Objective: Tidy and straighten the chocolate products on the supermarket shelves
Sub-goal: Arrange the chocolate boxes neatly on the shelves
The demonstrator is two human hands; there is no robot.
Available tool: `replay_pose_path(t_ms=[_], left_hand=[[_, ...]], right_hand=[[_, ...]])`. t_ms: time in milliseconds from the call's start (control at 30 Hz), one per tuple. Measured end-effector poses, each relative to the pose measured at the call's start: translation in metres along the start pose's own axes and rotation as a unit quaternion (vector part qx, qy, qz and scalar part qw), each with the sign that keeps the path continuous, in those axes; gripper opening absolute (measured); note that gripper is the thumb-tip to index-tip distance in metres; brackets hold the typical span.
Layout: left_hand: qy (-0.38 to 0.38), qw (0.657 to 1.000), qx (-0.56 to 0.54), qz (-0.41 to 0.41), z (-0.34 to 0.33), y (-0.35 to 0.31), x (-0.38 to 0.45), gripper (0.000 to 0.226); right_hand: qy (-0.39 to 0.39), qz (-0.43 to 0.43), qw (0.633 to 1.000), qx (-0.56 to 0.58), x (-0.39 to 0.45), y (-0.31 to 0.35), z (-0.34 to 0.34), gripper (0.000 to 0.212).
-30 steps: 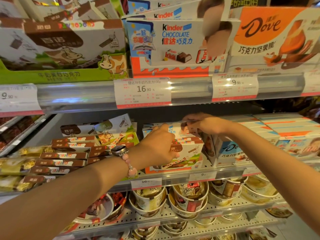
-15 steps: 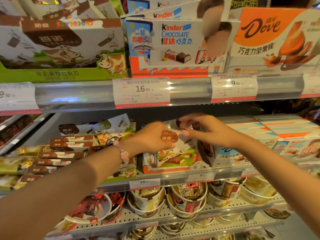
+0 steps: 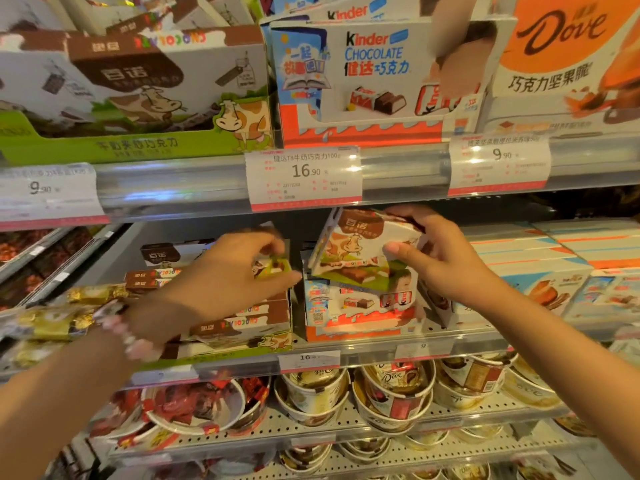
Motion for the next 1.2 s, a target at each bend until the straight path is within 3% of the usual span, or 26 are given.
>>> replay_pose_path(t_ms=[133, 233, 300, 400, 633, 833, 1000, 1200], left_hand=[[0.109, 0.982, 0.147, 0.049, 0.006, 0.025, -0.032, 0.087], [0.098, 0.965, 0.238, 0.043, 0.007, 0.044, -0.051, 0.114], [0.039, 0.966, 0.256, -0.026, 0.008, 0.056, -0.060, 0.104], [0.004, 0.976, 0.214, -0.042, 0.006, 0.066, -0.065, 0.084], [0.032, 0.983, 0.178, -0.033, 0.000, 0.080, -0.070, 0.110], [-0.030, 0.986, 0.144, -0.080, 0.003, 0.080, -0.063, 0.068], [-0.020, 0.988, 0.118, -0.100, 0.011, 0.078, -0.055, 0.065], [-0.018, 0.990, 0.114, -0.084, 0.012, 0.077, -0.053, 0.060]], right_hand=[[-0.035, 0.060, 0.998, -0.012, -0.002, 0.007, -0.026, 0.038], [-0.057, 0.137, 0.988, -0.044, 0.001, 0.013, -0.051, 0.036], [-0.075, 0.167, 0.982, -0.052, 0.007, 0.015, -0.069, 0.035], [-0.071, 0.179, 0.979, -0.064, 0.017, 0.019, -0.092, 0.037], [0.070, 0.145, 0.974, -0.162, 0.044, 0.024, -0.123, 0.044], [0.135, 0.123, 0.971, -0.155, 0.062, 0.029, -0.122, 0.036], [0.118, 0.116, 0.976, -0.138, 0.065, 0.028, -0.127, 0.033], [0.164, 0.118, 0.971, -0.128, 0.061, 0.025, -0.119, 0.034]])
Point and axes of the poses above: each hand's wrist, its own x-axis towards the middle knuckle, its own z-axis out of the back of the hand, y = z × x, the point moved 1 cm from there along x, towards the middle knuckle, and after that the axes turned 5 degrees about y, right-handed, at the moved point
